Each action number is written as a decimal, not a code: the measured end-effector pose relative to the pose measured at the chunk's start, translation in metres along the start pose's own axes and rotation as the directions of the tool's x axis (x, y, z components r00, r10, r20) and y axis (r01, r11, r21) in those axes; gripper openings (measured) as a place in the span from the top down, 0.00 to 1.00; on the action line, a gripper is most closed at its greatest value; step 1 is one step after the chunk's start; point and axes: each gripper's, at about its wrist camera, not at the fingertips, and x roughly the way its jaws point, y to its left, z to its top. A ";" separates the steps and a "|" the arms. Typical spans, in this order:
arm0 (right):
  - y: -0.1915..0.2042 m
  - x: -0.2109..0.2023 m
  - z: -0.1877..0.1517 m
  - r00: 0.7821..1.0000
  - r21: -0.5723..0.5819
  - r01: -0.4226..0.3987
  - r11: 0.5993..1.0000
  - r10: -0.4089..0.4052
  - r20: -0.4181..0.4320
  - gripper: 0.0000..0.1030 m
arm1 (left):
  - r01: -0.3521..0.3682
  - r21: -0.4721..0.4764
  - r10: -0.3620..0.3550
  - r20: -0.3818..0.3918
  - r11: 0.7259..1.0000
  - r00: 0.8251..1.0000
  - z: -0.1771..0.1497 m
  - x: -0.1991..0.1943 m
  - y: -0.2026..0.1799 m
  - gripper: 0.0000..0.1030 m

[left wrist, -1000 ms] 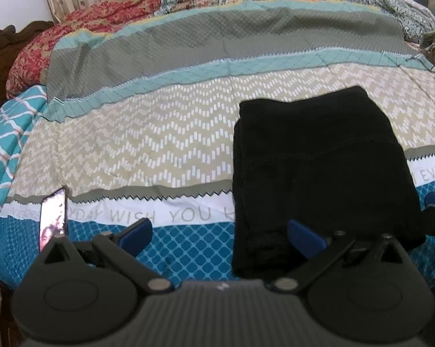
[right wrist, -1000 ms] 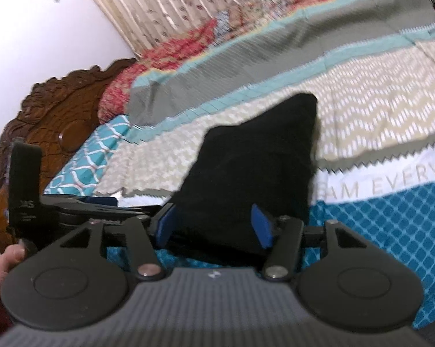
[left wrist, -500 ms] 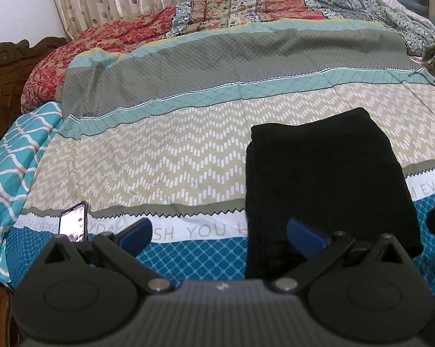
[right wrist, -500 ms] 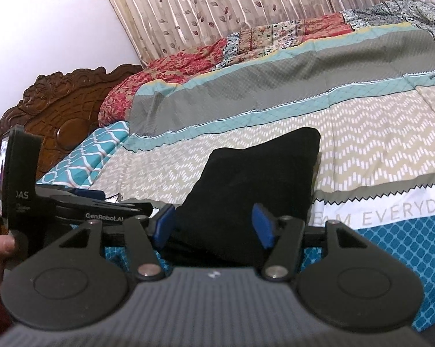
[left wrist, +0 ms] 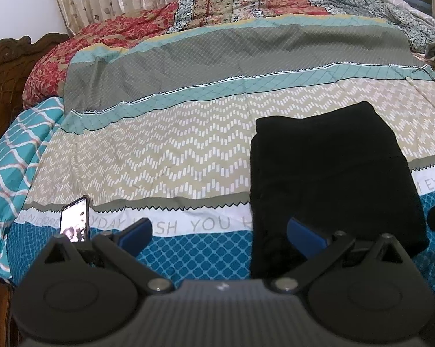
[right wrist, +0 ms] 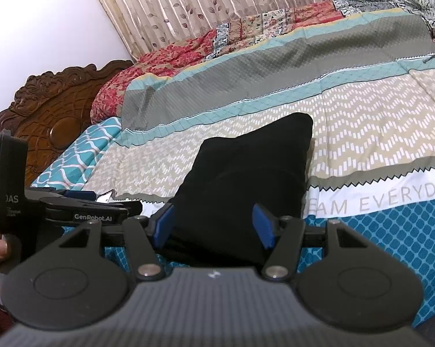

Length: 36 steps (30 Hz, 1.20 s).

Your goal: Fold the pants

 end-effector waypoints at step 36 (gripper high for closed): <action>0.001 0.003 0.003 0.999 -0.002 0.038 0.999 -0.038 0.001 0.38 | -0.034 -0.068 0.030 -0.063 0.997 0.998 -0.010 0.026 0.029 0.00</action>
